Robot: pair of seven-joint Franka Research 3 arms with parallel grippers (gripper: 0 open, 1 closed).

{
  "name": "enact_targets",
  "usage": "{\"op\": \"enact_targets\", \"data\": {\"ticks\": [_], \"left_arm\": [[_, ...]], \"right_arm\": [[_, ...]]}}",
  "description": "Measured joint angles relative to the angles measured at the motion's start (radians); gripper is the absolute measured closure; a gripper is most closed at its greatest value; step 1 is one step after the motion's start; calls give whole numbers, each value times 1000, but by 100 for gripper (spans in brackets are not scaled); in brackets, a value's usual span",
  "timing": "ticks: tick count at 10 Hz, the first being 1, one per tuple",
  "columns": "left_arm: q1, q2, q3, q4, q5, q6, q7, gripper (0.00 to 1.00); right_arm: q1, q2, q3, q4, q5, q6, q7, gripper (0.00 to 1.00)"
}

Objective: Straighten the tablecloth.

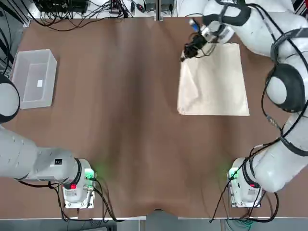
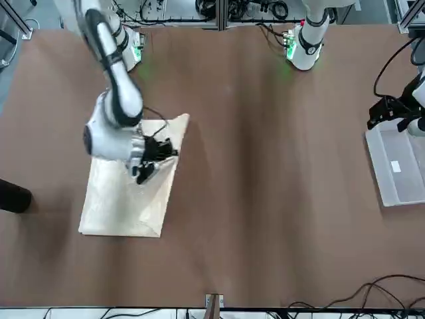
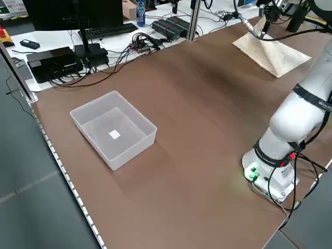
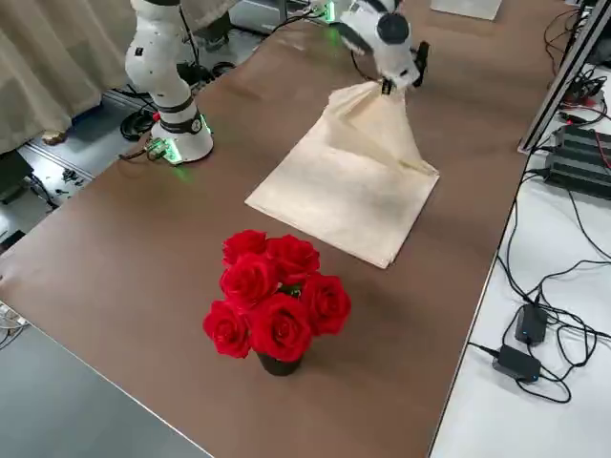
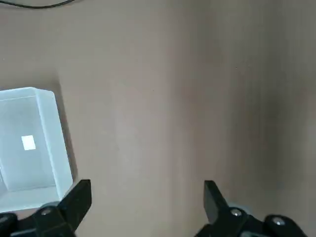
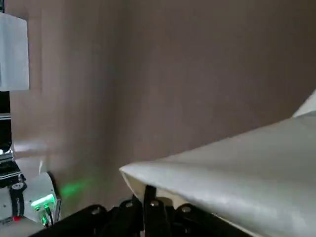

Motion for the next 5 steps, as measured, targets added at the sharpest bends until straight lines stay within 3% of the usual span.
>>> {"op": "enact_targets", "data": {"ticks": [3, 5], "left_arm": [[-1, 3, -1, -1, 0, 0, 0, 0], [-1, 4, -1, -1, 0, 0, 0, 0]], "right_arm": [[236, 44, 2, 76, 0, 218, 221, 89], [290, 102, -1, 132, 0, 275, 270, 60]]}}
